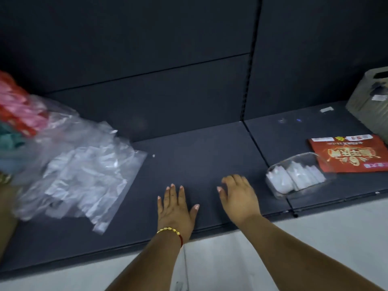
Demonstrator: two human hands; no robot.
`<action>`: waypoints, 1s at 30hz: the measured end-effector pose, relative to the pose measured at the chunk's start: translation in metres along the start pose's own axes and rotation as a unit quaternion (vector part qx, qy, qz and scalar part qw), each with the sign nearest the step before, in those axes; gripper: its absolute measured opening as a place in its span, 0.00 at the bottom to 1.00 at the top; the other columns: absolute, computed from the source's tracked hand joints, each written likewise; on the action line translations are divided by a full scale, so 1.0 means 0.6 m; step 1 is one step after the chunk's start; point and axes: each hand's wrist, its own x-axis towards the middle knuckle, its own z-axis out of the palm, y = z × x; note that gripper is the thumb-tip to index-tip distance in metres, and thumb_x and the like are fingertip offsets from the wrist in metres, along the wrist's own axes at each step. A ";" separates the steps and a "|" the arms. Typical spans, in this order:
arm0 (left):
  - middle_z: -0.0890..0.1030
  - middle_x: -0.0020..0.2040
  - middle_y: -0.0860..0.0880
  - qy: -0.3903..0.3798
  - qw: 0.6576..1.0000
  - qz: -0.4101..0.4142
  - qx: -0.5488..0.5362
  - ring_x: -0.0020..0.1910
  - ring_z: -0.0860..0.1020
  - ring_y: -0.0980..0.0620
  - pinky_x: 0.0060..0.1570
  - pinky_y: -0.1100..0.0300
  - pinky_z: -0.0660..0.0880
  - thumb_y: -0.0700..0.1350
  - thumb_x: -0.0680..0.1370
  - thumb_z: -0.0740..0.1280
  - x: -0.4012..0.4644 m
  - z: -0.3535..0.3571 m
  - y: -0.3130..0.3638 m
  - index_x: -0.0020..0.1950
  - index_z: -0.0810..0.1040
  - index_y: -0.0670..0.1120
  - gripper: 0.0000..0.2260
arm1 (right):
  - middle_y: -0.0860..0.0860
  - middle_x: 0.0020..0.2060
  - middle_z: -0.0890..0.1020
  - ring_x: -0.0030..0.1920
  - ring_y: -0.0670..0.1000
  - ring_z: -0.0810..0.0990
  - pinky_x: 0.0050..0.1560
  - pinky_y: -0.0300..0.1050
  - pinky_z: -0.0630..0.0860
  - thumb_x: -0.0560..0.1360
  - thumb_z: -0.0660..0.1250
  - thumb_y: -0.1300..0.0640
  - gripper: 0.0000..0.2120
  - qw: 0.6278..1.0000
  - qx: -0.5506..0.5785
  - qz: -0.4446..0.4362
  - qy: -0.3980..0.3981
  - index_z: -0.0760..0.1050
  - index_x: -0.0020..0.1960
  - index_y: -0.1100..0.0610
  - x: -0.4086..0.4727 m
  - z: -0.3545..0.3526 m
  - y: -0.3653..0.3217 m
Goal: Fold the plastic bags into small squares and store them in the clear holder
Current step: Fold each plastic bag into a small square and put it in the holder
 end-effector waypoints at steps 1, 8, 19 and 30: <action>0.38 0.80 0.44 0.009 1.000 -0.023 -0.001 0.78 0.37 0.46 0.75 0.48 0.35 0.61 0.83 0.45 -0.005 0.000 -0.036 0.80 0.39 0.47 0.31 | 0.53 0.58 0.77 0.60 0.56 0.74 0.60 0.48 0.71 0.80 0.59 0.49 0.15 0.997 0.011 0.003 -0.076 0.74 0.61 0.56 -0.006 0.019 -0.028; 0.41 0.79 0.39 0.054 0.990 -0.130 -0.026 0.79 0.42 0.40 0.77 0.47 0.42 0.60 0.82 0.49 -0.013 -0.007 -0.224 0.80 0.48 0.55 0.27 | 0.49 0.79 0.39 0.77 0.54 0.34 0.75 0.60 0.33 0.79 0.50 0.34 0.30 0.924 -0.056 -0.048 -0.376 0.52 0.78 0.41 -0.037 0.118 -0.149; 0.56 0.80 0.51 0.061 0.996 -0.061 -0.017 0.79 0.47 0.50 0.76 0.48 0.42 0.57 0.84 0.50 0.076 -0.081 -0.290 0.79 0.58 0.45 0.26 | 0.49 0.78 0.34 0.76 0.56 0.29 0.73 0.64 0.32 0.78 0.50 0.32 0.31 0.894 -0.107 -0.072 -0.430 0.47 0.78 0.38 -0.025 0.119 -0.159; 0.77 0.35 0.47 0.227 0.867 -0.025 -0.443 0.37 0.73 0.50 0.42 0.57 0.71 0.53 0.81 0.63 -0.034 -0.317 -0.237 0.37 0.80 0.45 0.17 | 0.46 0.77 0.61 0.76 0.49 0.60 0.74 0.45 0.59 0.77 0.62 0.37 0.34 0.918 0.225 0.059 -0.321 0.58 0.77 0.48 -0.020 0.010 -0.191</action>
